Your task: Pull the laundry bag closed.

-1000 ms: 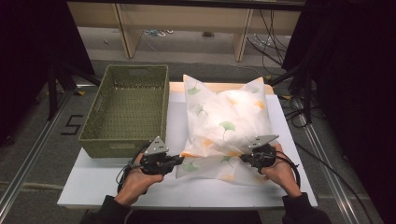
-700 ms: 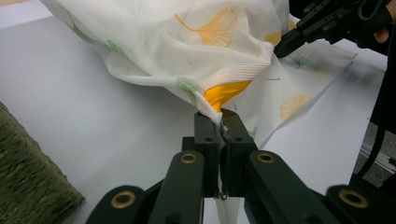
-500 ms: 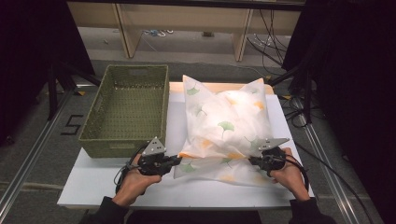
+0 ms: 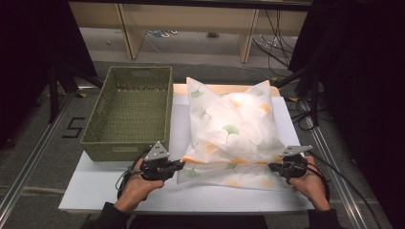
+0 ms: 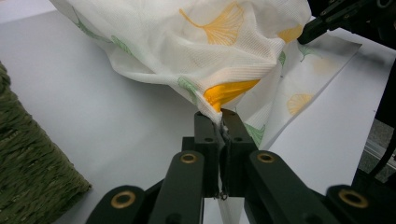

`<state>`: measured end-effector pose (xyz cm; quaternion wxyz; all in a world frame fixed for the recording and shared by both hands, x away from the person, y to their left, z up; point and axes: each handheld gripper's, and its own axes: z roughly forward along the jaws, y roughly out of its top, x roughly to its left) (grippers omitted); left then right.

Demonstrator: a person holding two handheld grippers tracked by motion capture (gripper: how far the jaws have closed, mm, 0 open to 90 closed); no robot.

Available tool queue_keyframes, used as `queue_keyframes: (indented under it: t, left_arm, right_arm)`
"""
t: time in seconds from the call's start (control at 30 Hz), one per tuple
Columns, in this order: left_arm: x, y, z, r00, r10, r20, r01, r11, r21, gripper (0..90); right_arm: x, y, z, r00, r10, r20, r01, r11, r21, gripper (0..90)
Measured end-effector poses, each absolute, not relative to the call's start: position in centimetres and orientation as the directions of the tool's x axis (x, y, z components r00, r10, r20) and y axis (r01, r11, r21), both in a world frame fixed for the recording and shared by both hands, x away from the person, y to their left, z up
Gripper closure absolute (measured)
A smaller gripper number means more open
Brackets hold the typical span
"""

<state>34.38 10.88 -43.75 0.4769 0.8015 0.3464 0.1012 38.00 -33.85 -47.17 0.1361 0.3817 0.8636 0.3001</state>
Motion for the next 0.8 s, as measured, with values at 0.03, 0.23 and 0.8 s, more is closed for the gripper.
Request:
queue_keyframes:
  t: [0.03,0.23,0.8]
  left_arm:
    - [34.4,10.9,-43.8,0.742,0.649,-0.167,0.458,-0.309,0.834,86.0]
    - [34.3,11.0,-43.8,0.738,0.654,-0.164,0.46,-0.311,0.831,86.1]
    - [34.0,10.8,-44.1,0.739,0.653,-0.164,0.462,-0.315,0.829,86.0]
  right_arm:
    - [38.0,-34.2,-47.2,-0.676,0.737,-0.029,0.559,0.538,0.632,90.0]
    - [37.6,-35.7,-47.3,-0.648,0.761,-0.025,0.578,0.513,0.635,90.0]
    - [36.6,-39.9,-47.4,-0.566,0.824,-0.02,0.617,0.44,0.652,90.0]
